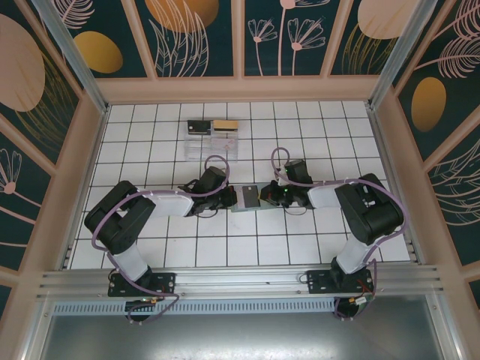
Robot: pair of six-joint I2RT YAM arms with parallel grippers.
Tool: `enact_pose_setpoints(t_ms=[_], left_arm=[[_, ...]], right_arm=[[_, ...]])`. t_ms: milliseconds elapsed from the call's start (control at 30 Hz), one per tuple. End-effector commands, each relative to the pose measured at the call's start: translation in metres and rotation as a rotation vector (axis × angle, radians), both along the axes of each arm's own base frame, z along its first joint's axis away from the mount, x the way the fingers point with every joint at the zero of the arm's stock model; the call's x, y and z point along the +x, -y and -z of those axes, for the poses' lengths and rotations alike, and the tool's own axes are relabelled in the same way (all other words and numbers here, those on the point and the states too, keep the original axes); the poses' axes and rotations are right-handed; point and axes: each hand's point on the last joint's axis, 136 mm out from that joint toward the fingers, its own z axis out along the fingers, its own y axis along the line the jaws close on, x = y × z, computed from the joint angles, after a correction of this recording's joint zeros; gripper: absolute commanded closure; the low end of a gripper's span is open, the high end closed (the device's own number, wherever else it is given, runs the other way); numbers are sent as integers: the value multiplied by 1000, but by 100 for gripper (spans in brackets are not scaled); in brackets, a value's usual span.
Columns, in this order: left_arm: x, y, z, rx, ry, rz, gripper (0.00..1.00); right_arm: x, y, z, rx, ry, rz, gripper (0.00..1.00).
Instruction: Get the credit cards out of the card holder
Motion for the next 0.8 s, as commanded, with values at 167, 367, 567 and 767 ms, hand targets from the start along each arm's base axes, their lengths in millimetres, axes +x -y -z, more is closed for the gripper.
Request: enact_pose_setpoints(t_ms=[167,367,567,767], left_arm=[[-12,-12,16,66,-58,6,100],[-13,-12,16,67,-59,8,100],[-11,-10,13,57,-55,11,100],[-6,-5,3,50,-38,16,100]], right_arm=[[-3,15,7,-38,-18,46,94],[-3,19,5,-44,-14,57,94],[-4,11,-3,-11,6,27,86],[-1,1,-15,8,42,-14,79]])
